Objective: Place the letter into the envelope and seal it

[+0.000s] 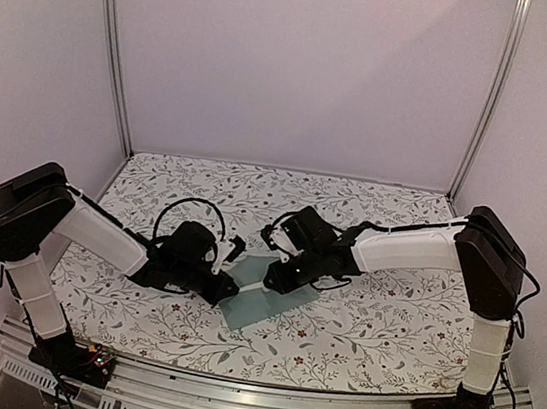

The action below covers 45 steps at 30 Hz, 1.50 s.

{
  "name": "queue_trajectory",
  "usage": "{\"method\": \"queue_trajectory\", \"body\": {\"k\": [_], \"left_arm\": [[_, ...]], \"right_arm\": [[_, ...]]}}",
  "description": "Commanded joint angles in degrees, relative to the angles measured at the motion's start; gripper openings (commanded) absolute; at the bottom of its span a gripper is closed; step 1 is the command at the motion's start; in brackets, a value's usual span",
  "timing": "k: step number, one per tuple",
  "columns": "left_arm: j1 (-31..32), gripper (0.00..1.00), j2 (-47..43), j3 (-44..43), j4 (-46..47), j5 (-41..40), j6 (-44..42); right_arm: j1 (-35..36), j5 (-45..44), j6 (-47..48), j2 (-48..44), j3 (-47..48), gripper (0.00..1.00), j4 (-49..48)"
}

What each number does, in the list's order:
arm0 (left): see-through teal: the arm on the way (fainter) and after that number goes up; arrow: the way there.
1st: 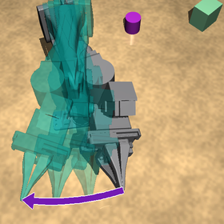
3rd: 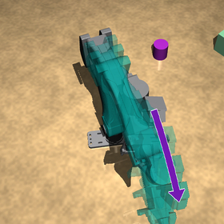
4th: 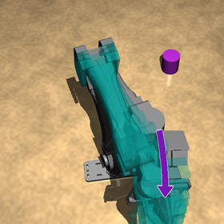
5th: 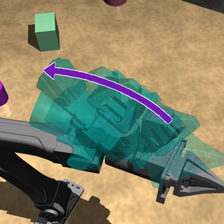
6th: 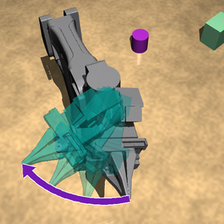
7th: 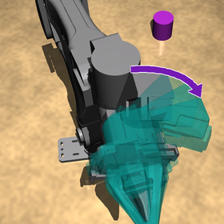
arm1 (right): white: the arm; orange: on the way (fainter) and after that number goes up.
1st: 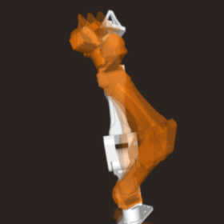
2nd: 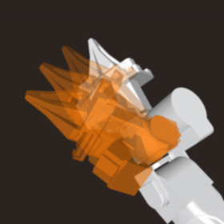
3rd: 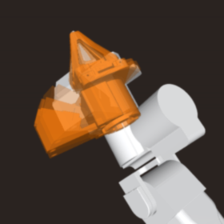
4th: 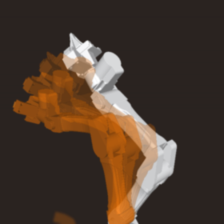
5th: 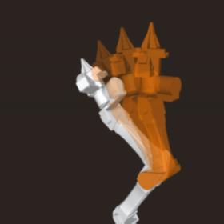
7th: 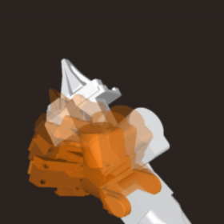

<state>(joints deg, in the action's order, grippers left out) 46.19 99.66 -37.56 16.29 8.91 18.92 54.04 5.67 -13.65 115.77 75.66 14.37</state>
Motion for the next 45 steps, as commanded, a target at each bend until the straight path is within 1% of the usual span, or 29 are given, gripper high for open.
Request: {"method": "queue_trajectory", "body": {"k": [1, 12, 20, 24, 33, 39, 42, 45], "left_arm": [[-1.33, 0.00, -0.74, 1.39, -0.73, -0.95, 0.15], [-1.59, 0.00, -0.74, 1.55, -0.32, -0.59, 0.12], [-1.72, 0.00, -0.69, 1.64, -0.11, -0.28, 0.14], [-1.72, 0.00, -0.76, 1.75, 0.03, -0.12, 0.22], [-1.85, 0.00, -0.25, 1.69, 0.20, 0.06, 0.15], [-1.89, 0.00, -0.38, 1.73, 0.18, 0.06, 0.14], [-1.98, 0.00, -0.42, 1.79, 0.18, 0.06, 0.15], [-1.98, 0.00, -0.51, 1.84, 0.16, 0.06, 0.23]], "right_arm": [[-0.74, -4.03, 0.95, -1.89, -1.57, 0.00, 6.05], [-0.09, -0.11, 0.64, -0.95, 1.61, 0.00, 6.73], [2.01, 0.88, 0.88, 2.48, 6.75, 0.00, 7.94], [2.38, 1.29, 0.89, 3.83, 7.59, 0.00, 7.78], [3.58, 4.04, 0.50, 5.67, 8.10, 0.00, 6.56], [4.12, 6.43, 0.54, 4.87, 7.19, 0.00, 5.52], [4.14, 6.19, 0.61, 4.33, 6.28, 0.00, 5.43], [4.14, 3.82, 0.49, 3.80, 5.16, 0.00, 5.85]]}}
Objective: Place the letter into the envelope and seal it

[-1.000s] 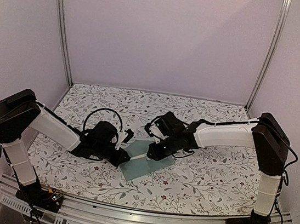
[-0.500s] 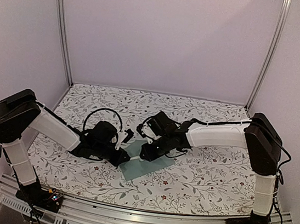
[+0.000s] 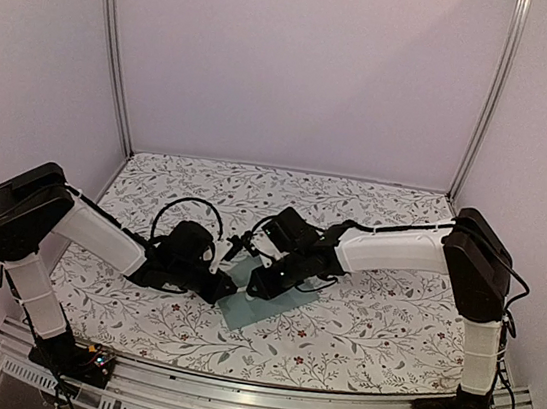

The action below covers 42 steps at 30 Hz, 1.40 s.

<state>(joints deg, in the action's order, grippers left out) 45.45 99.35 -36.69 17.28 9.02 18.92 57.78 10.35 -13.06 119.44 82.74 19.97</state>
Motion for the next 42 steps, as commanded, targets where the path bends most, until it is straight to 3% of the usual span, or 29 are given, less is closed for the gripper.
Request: {"method": "queue_trajectory", "body": {"k": [1, 25, 42], "left_arm": [[-1.22, 0.00, -0.25, 0.92, -0.85, -0.10, 0.23], [-1.28, 0.00, -0.40, 1.04, -1.11, -0.40, 0.15], [-1.33, 0.00, -0.05, 0.93, -1.03, -0.12, 0.00]], "right_arm": [[0.34, -1.89, -0.24, 0.04, -2.23, 0.00, 0.55], [-3.88, -12.77, -0.90, -4.37, -8.82, 0.00, 3.41], [-0.76, -4.99, -0.22, -1.37, -3.15, 0.00, 2.72]]}}
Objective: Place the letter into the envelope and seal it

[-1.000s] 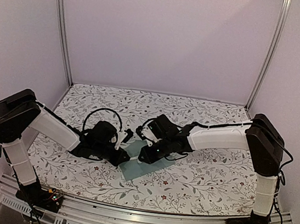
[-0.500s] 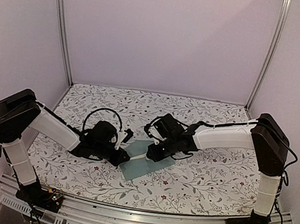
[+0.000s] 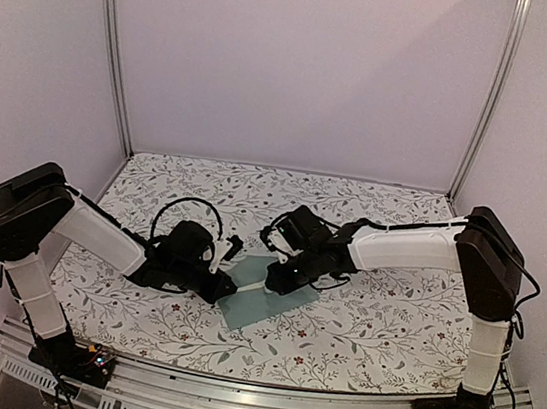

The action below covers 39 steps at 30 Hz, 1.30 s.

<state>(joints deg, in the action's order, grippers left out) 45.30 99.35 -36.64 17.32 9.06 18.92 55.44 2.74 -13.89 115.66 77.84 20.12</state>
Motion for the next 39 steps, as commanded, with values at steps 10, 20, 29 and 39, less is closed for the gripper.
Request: {"method": "queue_trajectory", "body": {"k": [10, 20, 29, 39], "left_arm": [[-1.15, 0.00, -0.12, 0.89, -1.08, -0.09, -0.03], [-1.18, 0.00, -0.27, 1.00, -1.18, -0.09, -0.02], [-1.17, 0.00, -0.44, 1.03, -1.31, -0.09, 0.06], [-1.17, 0.00, -0.38, 0.99, -1.33, -0.18, 0.00]], "right_arm": [[3.27, 5.49, 0.84, 4.90, 4.62, 0.00, 1.33], [3.63, 3.34, 0.70, 5.87, 3.65, 0.00, 1.34], [1.09, -1.03, -0.14, 1.21, -3.41, 0.00, 1.32], [-1.27, -4.47, -0.50, -0.56, -6.39, 0.00, 1.06]]}}
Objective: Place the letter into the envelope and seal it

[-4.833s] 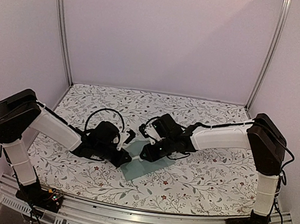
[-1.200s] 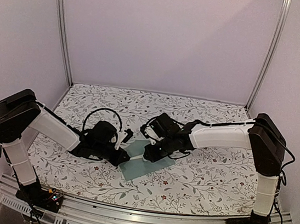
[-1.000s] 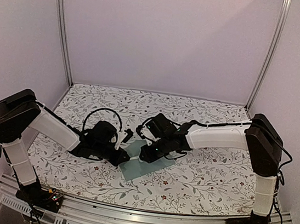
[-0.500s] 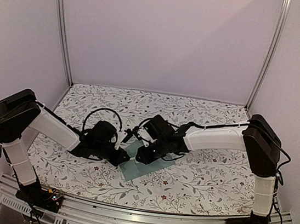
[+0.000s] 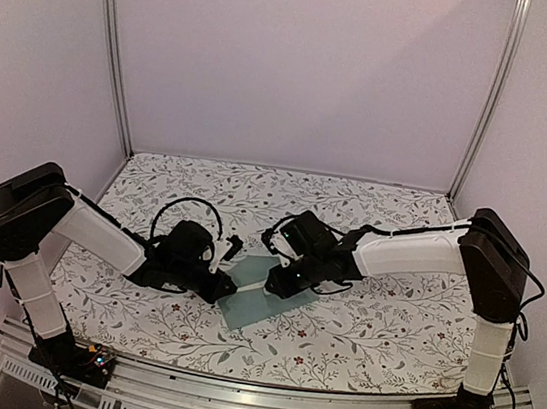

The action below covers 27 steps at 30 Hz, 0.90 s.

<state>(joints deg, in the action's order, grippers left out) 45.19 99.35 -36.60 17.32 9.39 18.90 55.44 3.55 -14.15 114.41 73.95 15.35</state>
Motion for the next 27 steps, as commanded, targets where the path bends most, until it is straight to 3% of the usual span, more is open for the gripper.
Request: {"method": "queue_trajectory", "body": {"k": [1, 27], "left_arm": [[-1.07, 0.00, -0.38, 0.93, -1.36, -0.47, 0.07], [-1.07, 0.00, -0.23, 0.84, -1.25, -0.25, -0.07]], "right_arm": [[-1.34, -5.69, -0.32, 0.72, -2.37, 0.00, 5.89], [3.30, 3.60, 0.93, 6.06, 5.18, 0.00, 4.66]]}}
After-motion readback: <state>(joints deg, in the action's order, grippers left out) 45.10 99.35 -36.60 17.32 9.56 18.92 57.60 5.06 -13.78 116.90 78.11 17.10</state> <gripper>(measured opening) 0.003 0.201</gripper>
